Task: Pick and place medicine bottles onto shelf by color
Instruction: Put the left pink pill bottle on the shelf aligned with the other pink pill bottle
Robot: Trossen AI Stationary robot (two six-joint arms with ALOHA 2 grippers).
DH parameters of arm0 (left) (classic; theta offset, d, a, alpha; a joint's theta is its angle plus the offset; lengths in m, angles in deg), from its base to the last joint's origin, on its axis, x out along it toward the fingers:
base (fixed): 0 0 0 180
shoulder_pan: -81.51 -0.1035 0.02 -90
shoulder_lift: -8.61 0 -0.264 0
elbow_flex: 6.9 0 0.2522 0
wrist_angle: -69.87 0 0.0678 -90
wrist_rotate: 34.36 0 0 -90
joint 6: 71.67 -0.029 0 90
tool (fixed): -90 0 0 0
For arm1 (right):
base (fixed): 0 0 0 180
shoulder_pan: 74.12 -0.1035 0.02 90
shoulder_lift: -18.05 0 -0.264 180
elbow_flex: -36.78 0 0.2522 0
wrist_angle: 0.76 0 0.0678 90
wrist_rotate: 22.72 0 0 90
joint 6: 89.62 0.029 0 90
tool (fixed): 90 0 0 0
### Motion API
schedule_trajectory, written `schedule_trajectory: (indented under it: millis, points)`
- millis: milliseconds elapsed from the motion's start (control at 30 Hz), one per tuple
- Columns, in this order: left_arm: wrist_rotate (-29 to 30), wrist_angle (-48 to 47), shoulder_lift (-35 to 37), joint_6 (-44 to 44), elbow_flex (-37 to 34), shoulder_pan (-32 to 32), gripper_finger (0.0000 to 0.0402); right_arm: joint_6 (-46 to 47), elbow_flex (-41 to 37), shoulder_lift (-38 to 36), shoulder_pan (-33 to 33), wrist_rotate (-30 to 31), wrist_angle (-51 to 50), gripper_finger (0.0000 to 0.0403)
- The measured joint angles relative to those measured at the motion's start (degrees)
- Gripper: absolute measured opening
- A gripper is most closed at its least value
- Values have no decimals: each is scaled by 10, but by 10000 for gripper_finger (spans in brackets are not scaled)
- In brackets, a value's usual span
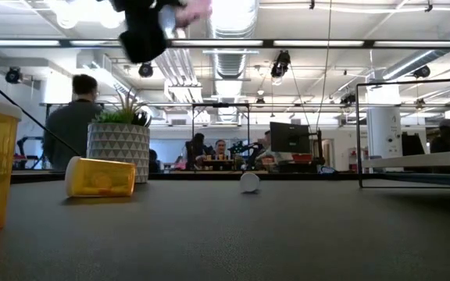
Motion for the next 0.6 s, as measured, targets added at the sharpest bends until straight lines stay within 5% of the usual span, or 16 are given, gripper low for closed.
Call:
schedule_trajectory:
  millis: [400, 600]
  points:
    - [-65, 209, -29, -53, 1, -6, 67, -125, -4, 19, 27, -12, 212, 194]
    - [-72, 296, -55, -54, 11, 0, 67, -190, -4, 37, 67, -105, 305, 195]
